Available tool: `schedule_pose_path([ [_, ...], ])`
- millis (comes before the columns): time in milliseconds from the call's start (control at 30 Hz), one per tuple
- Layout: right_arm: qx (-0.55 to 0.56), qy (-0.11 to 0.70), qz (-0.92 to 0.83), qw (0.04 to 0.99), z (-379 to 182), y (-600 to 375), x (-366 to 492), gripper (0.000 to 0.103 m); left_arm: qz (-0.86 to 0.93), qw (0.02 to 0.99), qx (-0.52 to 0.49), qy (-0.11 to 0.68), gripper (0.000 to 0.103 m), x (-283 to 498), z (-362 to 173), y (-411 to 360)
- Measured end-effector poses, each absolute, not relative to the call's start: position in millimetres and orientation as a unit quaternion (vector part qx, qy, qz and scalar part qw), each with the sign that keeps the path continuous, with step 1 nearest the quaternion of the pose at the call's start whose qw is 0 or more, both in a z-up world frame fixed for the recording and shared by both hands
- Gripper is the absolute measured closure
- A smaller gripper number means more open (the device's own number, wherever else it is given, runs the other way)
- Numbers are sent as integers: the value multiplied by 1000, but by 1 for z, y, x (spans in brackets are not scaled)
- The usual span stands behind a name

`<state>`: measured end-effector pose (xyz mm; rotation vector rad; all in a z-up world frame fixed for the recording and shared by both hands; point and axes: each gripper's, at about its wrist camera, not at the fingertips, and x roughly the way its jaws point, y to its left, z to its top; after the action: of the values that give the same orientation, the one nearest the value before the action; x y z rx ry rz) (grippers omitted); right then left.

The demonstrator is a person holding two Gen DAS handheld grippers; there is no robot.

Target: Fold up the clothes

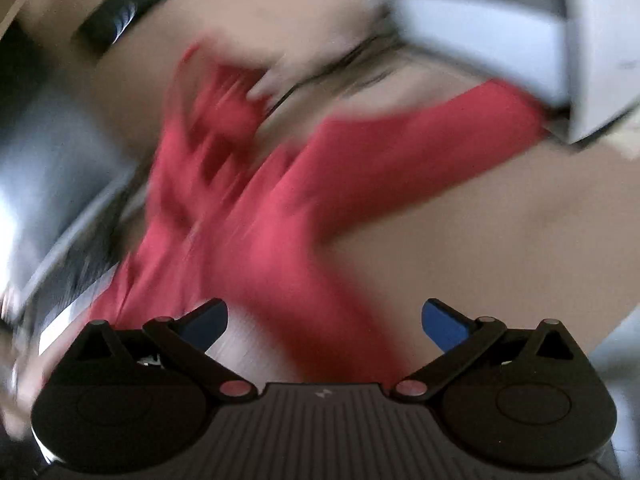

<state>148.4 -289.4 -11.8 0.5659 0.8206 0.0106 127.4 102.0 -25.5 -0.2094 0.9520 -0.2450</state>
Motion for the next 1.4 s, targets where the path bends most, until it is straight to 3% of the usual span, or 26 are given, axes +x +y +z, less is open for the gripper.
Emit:
schedule_pose_path([
  [167, 406, 385, 40, 828, -40, -361, 189, 0, -143, 887, -105, 427, 0, 143, -8, 78],
  [533, 429, 337, 59, 836, -79, -380, 259, 0, -88, 861, -140, 481, 0, 171, -29, 38],
  [900, 411, 330, 143, 838, -88, -351, 330, 0, -48, 866, -168, 468, 0, 166, -32, 37],
  [1033, 419, 382, 176, 805, -83, -348, 328, 0, -51, 868, -166, 466, 0, 164, -31, 38],
  [1233, 254, 455, 155, 840, -58, -330, 283, 0, -55, 866, -184, 462, 0, 163, -30, 45],
  [1400, 333, 475, 196, 791, -65, -319, 290, 0, -52, 867, -180, 461, 0, 166, -31, 41],
])
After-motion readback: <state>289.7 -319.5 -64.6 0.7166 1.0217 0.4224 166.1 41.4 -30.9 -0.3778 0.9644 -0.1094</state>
